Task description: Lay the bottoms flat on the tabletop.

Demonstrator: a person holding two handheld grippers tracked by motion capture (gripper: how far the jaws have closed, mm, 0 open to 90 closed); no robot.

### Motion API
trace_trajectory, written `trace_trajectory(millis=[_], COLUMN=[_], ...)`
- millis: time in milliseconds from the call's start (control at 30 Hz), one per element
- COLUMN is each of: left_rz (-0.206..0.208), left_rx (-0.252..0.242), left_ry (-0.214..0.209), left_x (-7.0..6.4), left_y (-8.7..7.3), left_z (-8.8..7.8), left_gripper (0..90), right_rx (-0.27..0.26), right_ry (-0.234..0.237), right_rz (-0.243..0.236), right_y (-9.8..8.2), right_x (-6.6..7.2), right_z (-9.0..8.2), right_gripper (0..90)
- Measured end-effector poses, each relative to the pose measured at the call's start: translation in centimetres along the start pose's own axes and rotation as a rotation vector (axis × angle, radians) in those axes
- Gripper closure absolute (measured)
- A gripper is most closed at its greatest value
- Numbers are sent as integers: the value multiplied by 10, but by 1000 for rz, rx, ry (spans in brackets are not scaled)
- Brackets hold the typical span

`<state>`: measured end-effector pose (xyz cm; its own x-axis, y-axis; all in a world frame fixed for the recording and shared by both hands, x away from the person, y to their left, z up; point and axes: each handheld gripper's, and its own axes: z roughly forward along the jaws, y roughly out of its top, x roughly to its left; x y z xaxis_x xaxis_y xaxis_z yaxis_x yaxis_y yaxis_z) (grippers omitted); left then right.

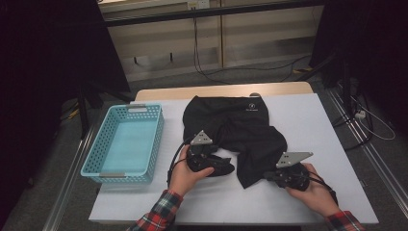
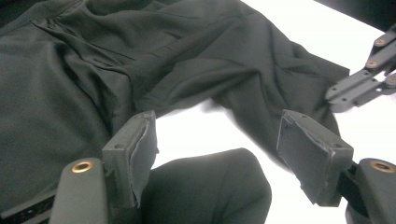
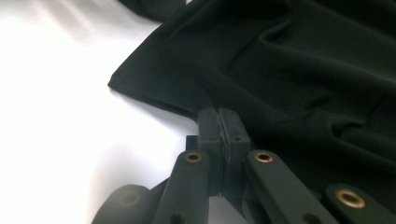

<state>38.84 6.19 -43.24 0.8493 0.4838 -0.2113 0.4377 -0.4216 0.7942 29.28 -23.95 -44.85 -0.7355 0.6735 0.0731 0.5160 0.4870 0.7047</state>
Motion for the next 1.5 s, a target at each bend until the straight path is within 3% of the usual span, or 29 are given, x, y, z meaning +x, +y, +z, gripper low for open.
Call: trace_trajectory(millis=[367,800,900,1000,1100,1200,1267,1333,1500], left_rz=[-6,5,5,8,9,16,20,17,23], left_rx=[-9,0,-2,0,-1,-1,-2,-2,2], left_ry=[0,8,8,10,13,18,22,21,23], left_x=[2,1,1,1,2,3,3,3,3], left_y=[3,4,4,5,5,5,5,5,5], left_z=[0,-1,-1,-1,-1,-1,-1,-1,-2], left_gripper=[272,243,242,242,239,227,223,220,219], right_rx=[25,13,-16,-70,-92,-75,-53,-33,2], right_ry=[33,82,62,31,-57,-180,-237,-258,-250], right_rz=[-28,-40,-11,25,64,99,137,171,176], right_y=[-16,-24,-21,-17,-16,-19,-22,-24,-27], right_x=[19,37,34,25,10,-5,-12,-17,-19], right_z=[-18,-32,-33,-39,-42,-41,-39,-36,-27], right_gripper=[900,892,756,686,650,640,641,643,678])
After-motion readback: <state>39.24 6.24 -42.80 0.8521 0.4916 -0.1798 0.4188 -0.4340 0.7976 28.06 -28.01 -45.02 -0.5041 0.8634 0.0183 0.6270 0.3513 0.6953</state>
